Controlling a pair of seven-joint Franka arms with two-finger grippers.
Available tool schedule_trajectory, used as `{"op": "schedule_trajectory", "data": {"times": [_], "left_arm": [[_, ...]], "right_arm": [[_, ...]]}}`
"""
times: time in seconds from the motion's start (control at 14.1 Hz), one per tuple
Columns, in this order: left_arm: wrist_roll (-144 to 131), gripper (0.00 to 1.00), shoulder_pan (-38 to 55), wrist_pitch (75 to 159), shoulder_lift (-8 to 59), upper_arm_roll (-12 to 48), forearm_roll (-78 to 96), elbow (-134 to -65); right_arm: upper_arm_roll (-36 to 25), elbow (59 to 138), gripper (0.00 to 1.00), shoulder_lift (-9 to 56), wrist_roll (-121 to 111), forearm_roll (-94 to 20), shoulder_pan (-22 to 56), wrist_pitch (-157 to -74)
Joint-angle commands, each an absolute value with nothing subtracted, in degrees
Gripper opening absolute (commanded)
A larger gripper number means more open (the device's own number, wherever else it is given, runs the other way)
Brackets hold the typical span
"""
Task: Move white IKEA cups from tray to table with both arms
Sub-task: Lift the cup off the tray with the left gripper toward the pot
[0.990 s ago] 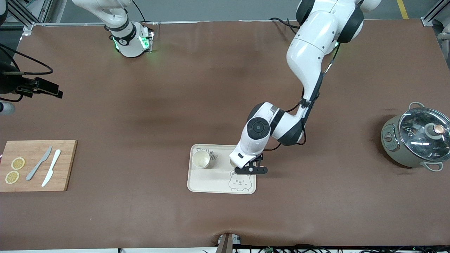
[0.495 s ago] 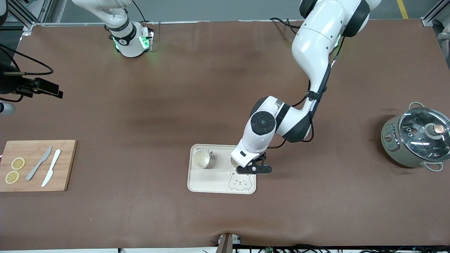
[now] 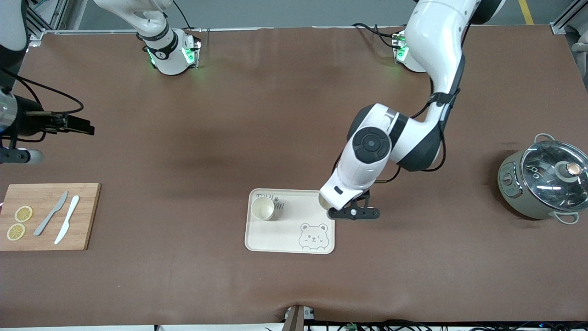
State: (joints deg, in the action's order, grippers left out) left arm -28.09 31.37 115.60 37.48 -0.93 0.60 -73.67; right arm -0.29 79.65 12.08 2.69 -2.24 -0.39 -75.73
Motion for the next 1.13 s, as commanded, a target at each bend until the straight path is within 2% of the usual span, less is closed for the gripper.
{"op": "schedule_trajectory", "data": {"times": [0.0, 0.28, 0.42, 1.06], "left_arm": [[-24.62, 0.00, 29.98, 118.56, 27.10, -0.88, 1.67, -87.42], [-17.25, 0.00, 25.94, 125.92, 13.31, -0.79, 1.76, -105.59], [-14.77, 0.00, 24.35, 131.11, 8.46, -0.70, 1.76, -113.69], [-5.81, 0.00, 18.91, 144.57, -4.12, -0.79, 1.76, -136.82]], "right_arm": [[-0.35, 79.63, 1.00, 13.09, 2.37, -2.20, -0.70, -74.54], [-0.35, 81.12, 1.00, 13.36, 5.17, -2.28, 0.61, -75.49], [-0.26, 84.18, 1.00, 13.54, 8.33, -2.46, 1.93, -79.78], [-0.18, 88.06, 1.00, 15.38, 19.85, -8.08, 5.01, -87.52]]}}
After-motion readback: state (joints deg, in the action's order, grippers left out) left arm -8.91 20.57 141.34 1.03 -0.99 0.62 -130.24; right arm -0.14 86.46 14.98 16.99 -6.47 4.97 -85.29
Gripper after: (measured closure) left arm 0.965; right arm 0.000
